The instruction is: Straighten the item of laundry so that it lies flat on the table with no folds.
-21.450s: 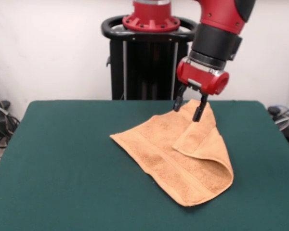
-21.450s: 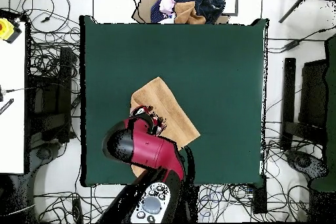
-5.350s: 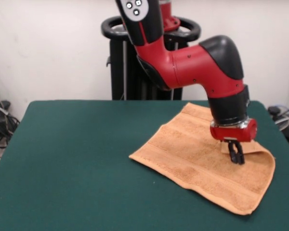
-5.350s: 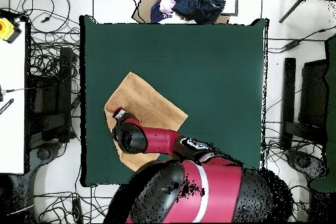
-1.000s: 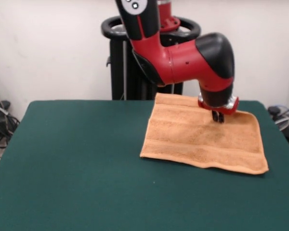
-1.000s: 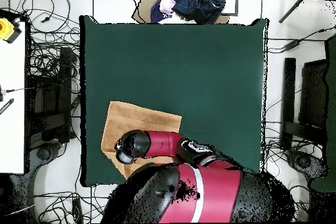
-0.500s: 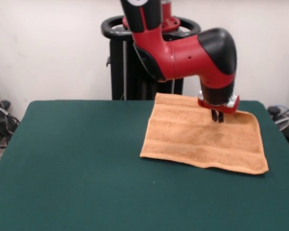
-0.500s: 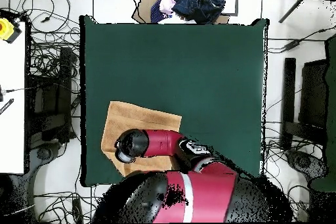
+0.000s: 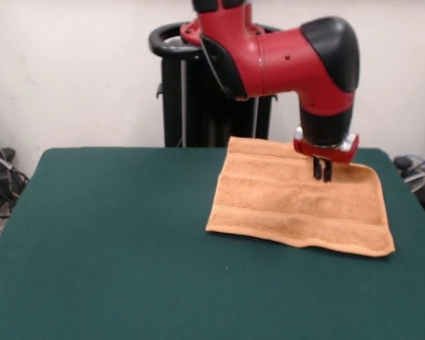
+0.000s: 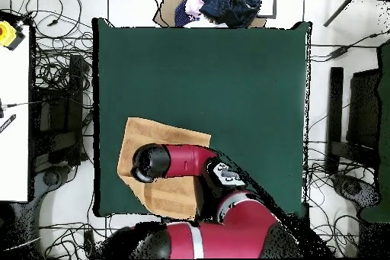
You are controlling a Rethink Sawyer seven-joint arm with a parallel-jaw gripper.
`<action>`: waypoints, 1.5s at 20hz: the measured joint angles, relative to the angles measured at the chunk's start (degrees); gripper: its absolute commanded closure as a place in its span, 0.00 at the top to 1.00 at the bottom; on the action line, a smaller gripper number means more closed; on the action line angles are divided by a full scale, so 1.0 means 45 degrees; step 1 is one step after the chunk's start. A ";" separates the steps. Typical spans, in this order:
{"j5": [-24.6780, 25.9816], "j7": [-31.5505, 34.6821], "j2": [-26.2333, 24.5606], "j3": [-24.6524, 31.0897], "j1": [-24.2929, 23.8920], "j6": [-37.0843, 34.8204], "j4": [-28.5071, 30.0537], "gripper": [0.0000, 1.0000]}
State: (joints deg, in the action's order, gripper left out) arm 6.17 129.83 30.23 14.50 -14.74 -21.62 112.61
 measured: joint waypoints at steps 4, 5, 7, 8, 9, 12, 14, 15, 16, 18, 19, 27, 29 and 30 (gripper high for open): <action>-0.0081 0.0000 0.0290 -0.0396 0.0150 -0.0069 -0.0312 0.00; -0.0118 0.0000 0.0348 -0.0472 0.0185 -0.0113 -0.0414 0.00; -0.0199 0.0000 0.0471 -0.0646 0.0264 -0.0222 -0.0647 0.00; -0.0228 0.0000 0.0500 -0.0690 0.0279 -0.0259 -0.0722 0.00; -0.0257 0.0000 0.0529 -0.0735 0.0294 -0.0297 -0.0796 0.00; -0.0359 0.0000 0.0605 -0.0837 0.0299 -0.0455 -0.1098 0.00; -0.0411 0.0000 0.0640 -0.0867 0.0300 -0.0505 -0.1221 0.00; -0.0424 0.0000 0.0663 -0.0878 0.0300 -0.0527 -0.1278 0.00; -0.0427 0.0000 0.0681 -0.0883 0.0300 -0.0535 -0.1310 0.00; -0.0447 0.0000 0.0739 -0.0909 0.0302 -0.0551 -0.1398 0.00; -0.0458 0.0000 0.0767 -0.0929 0.0302 -0.0551 -0.1442 0.00; -0.0455 0.0000 0.0839 -0.1008 0.0302 -0.0643 -0.1576 0.00; -0.0461 0.0000 0.0862 -0.1008 0.0300 -0.0757 -0.1595 0.00; -0.0463 0.0000 0.0885 -0.1008 0.0302 -0.0847 -0.1606 0.00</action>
State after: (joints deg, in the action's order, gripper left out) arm 4.08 129.83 34.21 9.97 -13.38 -25.43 105.38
